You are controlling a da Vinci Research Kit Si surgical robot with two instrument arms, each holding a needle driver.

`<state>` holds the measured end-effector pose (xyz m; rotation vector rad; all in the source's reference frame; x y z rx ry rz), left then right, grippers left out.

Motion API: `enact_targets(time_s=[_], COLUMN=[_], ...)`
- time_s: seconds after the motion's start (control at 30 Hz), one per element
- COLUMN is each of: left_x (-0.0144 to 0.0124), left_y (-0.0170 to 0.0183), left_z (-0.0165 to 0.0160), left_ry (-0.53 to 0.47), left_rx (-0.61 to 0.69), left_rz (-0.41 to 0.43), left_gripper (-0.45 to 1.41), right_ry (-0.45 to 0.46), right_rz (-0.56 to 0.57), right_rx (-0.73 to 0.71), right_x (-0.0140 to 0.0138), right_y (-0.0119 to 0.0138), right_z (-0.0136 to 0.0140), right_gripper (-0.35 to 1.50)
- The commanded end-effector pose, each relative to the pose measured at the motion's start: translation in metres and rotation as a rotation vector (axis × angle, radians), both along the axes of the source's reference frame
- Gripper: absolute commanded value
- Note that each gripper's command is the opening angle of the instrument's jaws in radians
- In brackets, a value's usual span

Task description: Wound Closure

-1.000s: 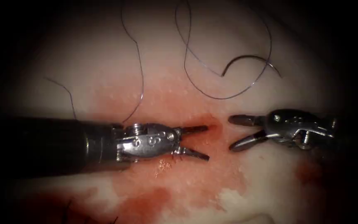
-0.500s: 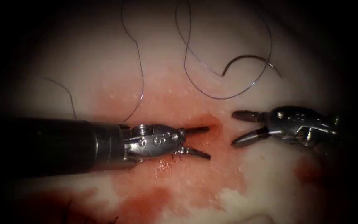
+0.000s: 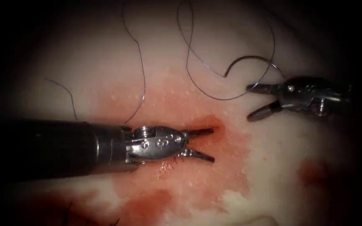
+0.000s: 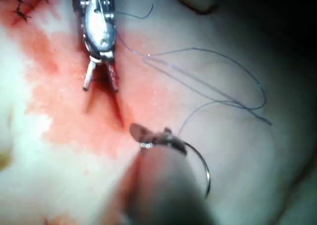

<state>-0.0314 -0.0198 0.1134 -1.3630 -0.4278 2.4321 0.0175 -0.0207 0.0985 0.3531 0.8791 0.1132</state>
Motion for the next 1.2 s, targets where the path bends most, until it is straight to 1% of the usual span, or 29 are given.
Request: enact_targets(time_s=[0.03,0.07,0.2,0.23,0.3,0.37,0.4,0.47,0.53,0.57,0.6,0.67,0.7,0.73,0.77,0.83,0.9,0.93,0.97,1.1,1.2], left_x=[-0.0005,-0.0005,-0.0006,-0.0006,-0.0006,-0.0006,-0.0006,-0.0007,-0.0007,-0.0007,-0.0007,-0.0007,-0.0008,-0.0008,-0.0007,-0.0007,-0.0007,-0.0007,-0.0007,-0.0007,-0.0007], left_y=[0.0,0.0,0.0,0.0,0.0,-0.0001,-0.0001,-0.0002,-0.0002,-0.0003,-0.0003,-0.0003,-0.0003,-0.0003,-0.0003,-0.0003,-0.0003,-0.0003,-0.0003,-0.0004,-0.0004], left_z=[0.0005,0.0005,0.0005,0.0005,0.0006,0.0006,0.0006,0.0007,0.0007,0.0008,0.0008,0.0008,0.0008,0.0008,0.0008,0.0008,0.0008,0.0008,0.0008,0.0008,0.0009], left_ry=[-0.003,-0.005,-0.008,-0.01,-0.011,-0.012,-0.012,-0.012,-0.013,-0.013,-0.013,-0.014,-0.015,-0.015,-0.015,-0.016,-0.016,-0.016,-0.016,-0.017,-0.017], left_rx=[-0.001,-0.001,-0.001,-0.001,-0.002,-0.002,-0.002,-0.003,-0.004,-0.004,-0.004,-0.005,-0.005,-0.005,-0.005,-0.005,-0.005,-0.005,0.0,-0.001,-0.001], left_rz=[0.003,0.005,0.009,0.012,0.013,0.015,0.015,0.017,0.017,0.018,0.018,0.02,0.021,0.021,0.022,0.022,0.023,0.023,0.021,0.022,0.023], left_gripper=[0.52,0.52,0.52,0.52,0.52,0.52,0.52,0.52,0.52,0.52,0.52,0.52,0.52,0.52,0.52,0.52,0.52,0.52,0.52,0.52,0.52], right_ry=[-0.02,-0.035,-0.039,-0.047,-0.051,-0.046,-0.046,-0.053,-0.064,-0.094,-0.094,-0.128,-0.157,-0.157,-0.175,-0.184,-0.196,-0.196,-0.198,-0.213,-0.226], right_rz=[-0.03,-0.055,-0.075,-0.087,-0.089,-0.107,-0.107,-0.118,-0.126,-0.152,-0.152,-0.186,-0.206,-0.206,-0.224,-0.231,-0.251,-0.251,-0.261,-0.288,-0.305], right_rx=[-0.025,-0.043,-0.066,-0.098,-0.109,-0.148,-0.148,-0.182,-0.188,-0.203,-0.203,-0.226,-0.249,-0.249,-0.261,-0.27,-0.275,-0.275,-0.276,-0.28,-0.273], right_x=[0.0007,0.0006,0.0006,0.0008,0.001,0.0015,0.0015,0.002,0.0022,0.0026,0.0026,0.0029,0.0031,0.0031,0.0033,0.0034,0.0035,0.0035,0.0036,0.0037,0.0039], right_y=[0.0009,0.0014,0.0022,0.0029,0.0032,0.0042,0.0042,0.0052,0.0056,0.0059,0.0059,0.0062,0.0067,0.0067,0.007,0.0072,0.0071,0.0071,0.0068,0.0062,0.0061], right_z=[0.0007,0.001,0.0015,0.002,0.0021,0.0028,0.0028,0.0035,0.0039,0.0047,0.0047,0.0058,0.007,0.007,0.008,0.0084,0.0099,0.0099,0.0108,0.0118,0.012], right_gripper=[1.26,1.26,1.26,1.25,1.25,1.25,1.25,1.23,1.21,1.21,1.21,1.21,1.21,1.21,1.21,1.21,1.21,1.21,1.21,1.21,1.2])
